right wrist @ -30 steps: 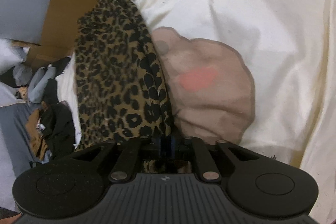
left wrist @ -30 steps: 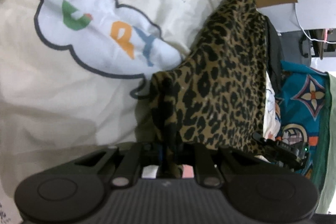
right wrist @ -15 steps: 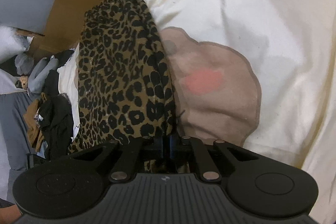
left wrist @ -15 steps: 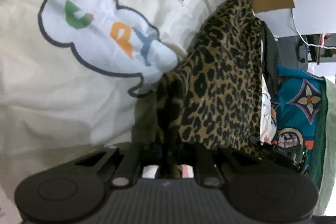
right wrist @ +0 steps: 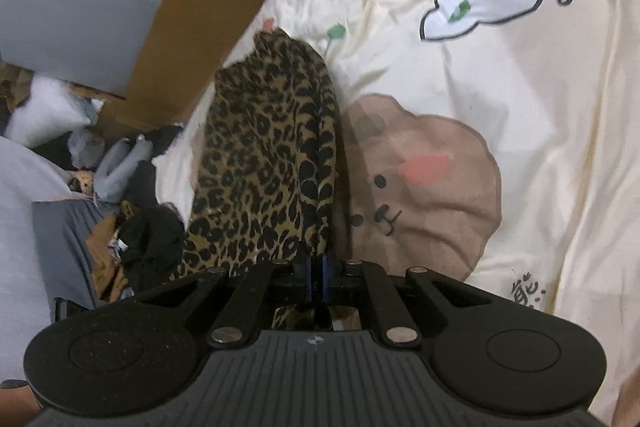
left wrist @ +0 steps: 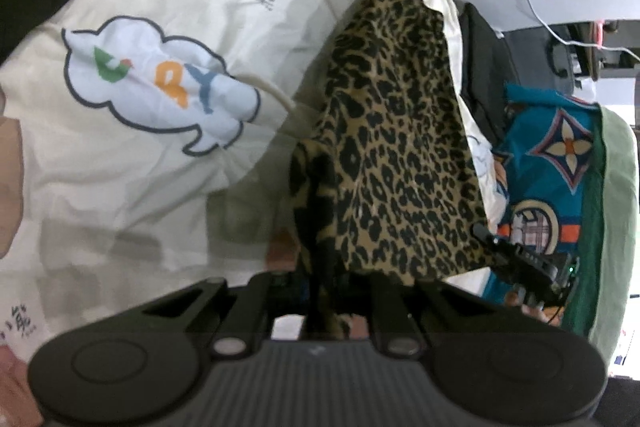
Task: Fold clothes
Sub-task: 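Lift and fold the garment over with the right tool while the left tool holds it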
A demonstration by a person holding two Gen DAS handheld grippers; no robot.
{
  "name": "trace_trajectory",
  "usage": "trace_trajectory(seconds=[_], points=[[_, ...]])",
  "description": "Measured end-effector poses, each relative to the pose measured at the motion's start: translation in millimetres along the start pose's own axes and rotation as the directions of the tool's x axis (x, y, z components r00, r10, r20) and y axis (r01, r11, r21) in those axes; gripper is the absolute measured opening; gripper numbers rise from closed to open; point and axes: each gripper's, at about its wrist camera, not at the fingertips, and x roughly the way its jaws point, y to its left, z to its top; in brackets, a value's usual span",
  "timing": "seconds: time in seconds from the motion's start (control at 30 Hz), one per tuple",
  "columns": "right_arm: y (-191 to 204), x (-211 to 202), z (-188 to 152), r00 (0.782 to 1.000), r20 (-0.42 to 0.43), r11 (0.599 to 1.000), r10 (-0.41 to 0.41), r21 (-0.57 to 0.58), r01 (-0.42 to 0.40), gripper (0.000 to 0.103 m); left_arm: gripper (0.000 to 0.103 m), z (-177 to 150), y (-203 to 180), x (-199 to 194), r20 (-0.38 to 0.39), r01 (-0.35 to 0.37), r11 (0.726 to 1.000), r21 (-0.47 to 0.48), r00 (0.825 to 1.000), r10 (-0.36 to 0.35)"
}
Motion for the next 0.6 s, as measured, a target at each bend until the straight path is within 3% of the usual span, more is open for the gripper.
trace_trajectory(seconds=[0.17, 0.6], points=[[8, -26, 2, 1.0, -0.004, 1.0, 0.01, -0.021, -0.01, 0.003, 0.009, -11, -10, -18, -0.017, -0.009, 1.0, 0.026, 1.0, 0.01], [28, -53, -7, 0.999, -0.023, 0.999, 0.026, -0.021, -0.026, 0.003, 0.009, -23, -23, -35, -0.008, 0.012, 0.999, -0.039, 1.0, -0.012]])
